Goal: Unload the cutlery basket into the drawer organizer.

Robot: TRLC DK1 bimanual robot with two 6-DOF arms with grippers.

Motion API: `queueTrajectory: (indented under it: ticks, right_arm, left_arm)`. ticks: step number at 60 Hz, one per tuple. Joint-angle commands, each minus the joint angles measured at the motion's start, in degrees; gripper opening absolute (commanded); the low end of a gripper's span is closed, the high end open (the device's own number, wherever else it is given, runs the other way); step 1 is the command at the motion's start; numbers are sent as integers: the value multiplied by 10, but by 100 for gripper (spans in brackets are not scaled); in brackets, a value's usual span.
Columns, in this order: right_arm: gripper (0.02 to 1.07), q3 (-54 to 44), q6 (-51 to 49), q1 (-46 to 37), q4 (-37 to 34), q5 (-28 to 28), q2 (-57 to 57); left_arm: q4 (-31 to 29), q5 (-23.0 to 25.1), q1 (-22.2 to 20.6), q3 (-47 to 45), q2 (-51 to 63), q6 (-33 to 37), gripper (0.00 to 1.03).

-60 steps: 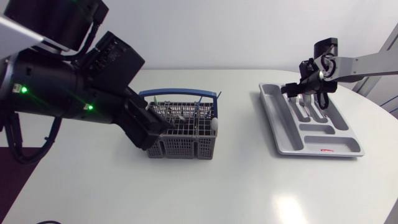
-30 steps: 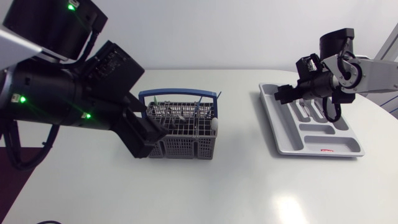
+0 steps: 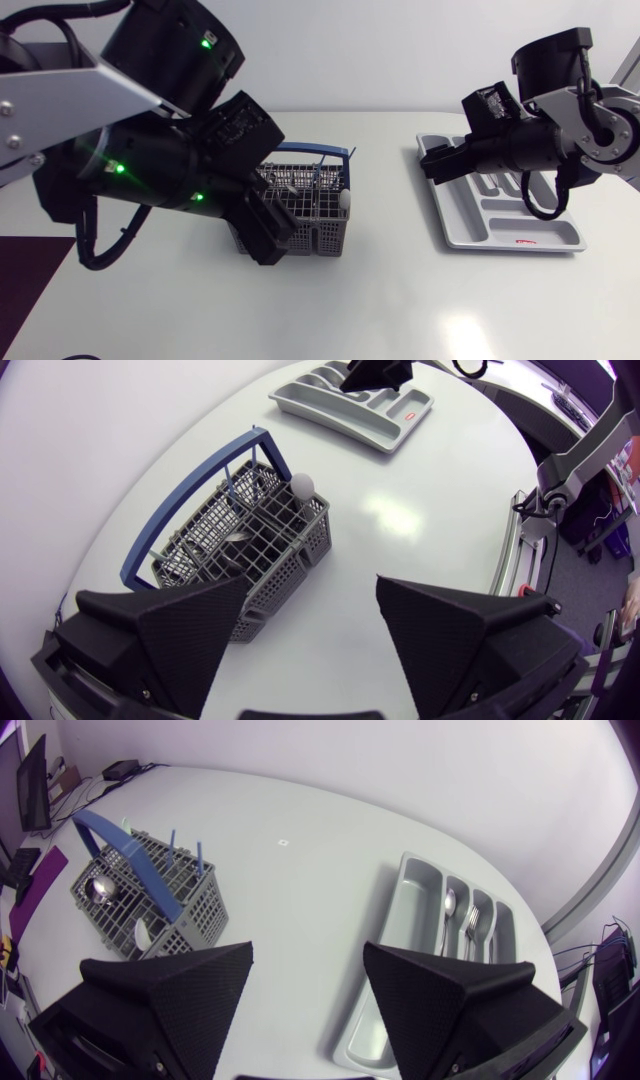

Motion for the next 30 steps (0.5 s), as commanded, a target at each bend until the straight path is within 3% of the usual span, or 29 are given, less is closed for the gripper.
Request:
queueTrajectory:
  ticks: [1,30]
  right_arm:
    - [82,-18,25,24,-17,-8,-10]
    - [78,23,67,121,-54,-40,26]
  left_arm:
    - [-1,-5,2,23,9,-8,89]
    - [4,-5,30,-9,-8,27,89]
